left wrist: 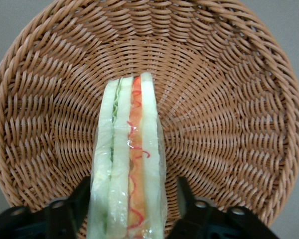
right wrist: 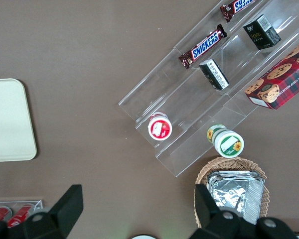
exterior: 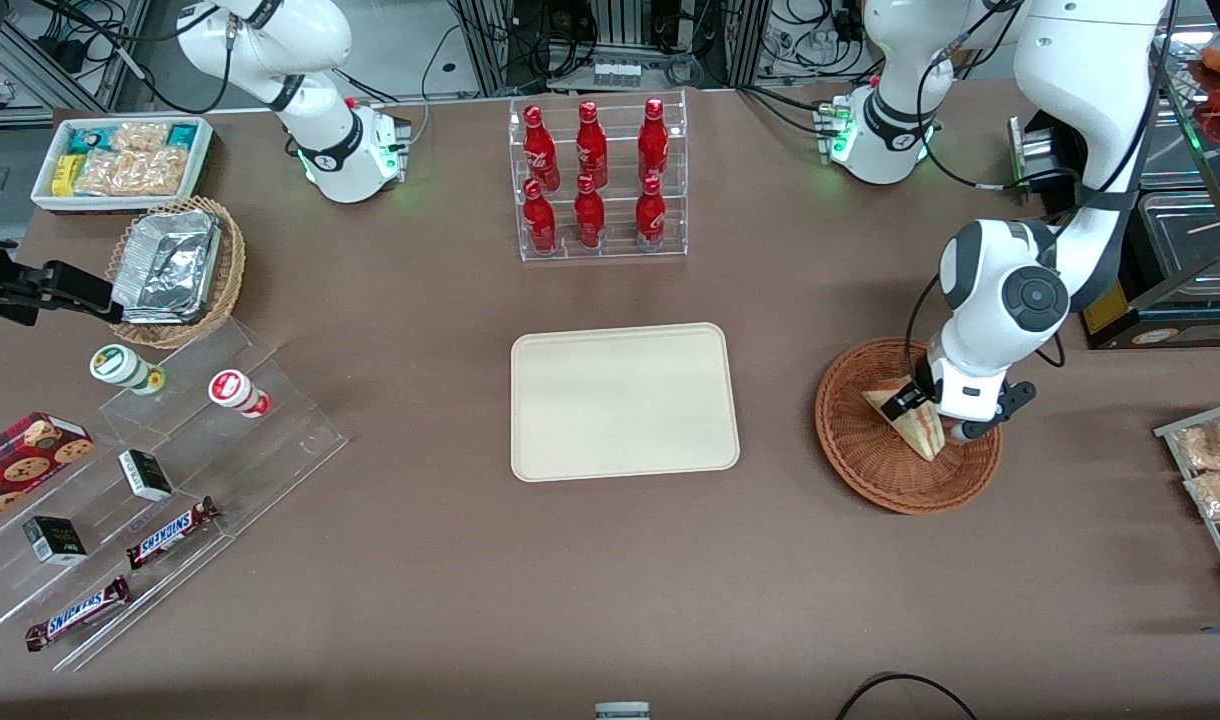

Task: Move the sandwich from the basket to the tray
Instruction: 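Close the left gripper on the sandwich's upright edge, then lift the sandwich and carry it with the left gripper over the tray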

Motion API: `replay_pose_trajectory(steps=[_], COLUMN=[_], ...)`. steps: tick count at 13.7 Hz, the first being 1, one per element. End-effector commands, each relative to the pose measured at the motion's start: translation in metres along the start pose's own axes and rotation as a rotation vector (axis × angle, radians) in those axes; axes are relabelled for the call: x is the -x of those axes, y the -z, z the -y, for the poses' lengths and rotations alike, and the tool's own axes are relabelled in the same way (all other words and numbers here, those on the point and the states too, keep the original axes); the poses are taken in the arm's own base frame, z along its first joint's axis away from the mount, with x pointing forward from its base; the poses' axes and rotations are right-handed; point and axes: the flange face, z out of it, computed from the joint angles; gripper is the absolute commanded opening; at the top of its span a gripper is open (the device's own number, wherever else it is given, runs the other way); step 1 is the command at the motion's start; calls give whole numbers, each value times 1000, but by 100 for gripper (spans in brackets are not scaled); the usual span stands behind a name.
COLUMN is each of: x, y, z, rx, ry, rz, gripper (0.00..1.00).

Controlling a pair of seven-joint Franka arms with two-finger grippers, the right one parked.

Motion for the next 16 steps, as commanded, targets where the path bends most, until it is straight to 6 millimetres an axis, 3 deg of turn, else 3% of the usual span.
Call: replay_pose_trajectory(steps=[1,3,4,7,10,13,16], x=[-3,-4,-6,-12,4,58,131], y=[-10,1,18,91,166,196,185], z=[1,-1,-3,-17,-65,-143,-212], rx=[-1,4,-1,-109,-146,-143,-143], ry=[7,9,7,-47,-106,-216,-361], rz=[6,-4,-5,15,39,46,40], gripper=[4,0,0,0,0,0,0])
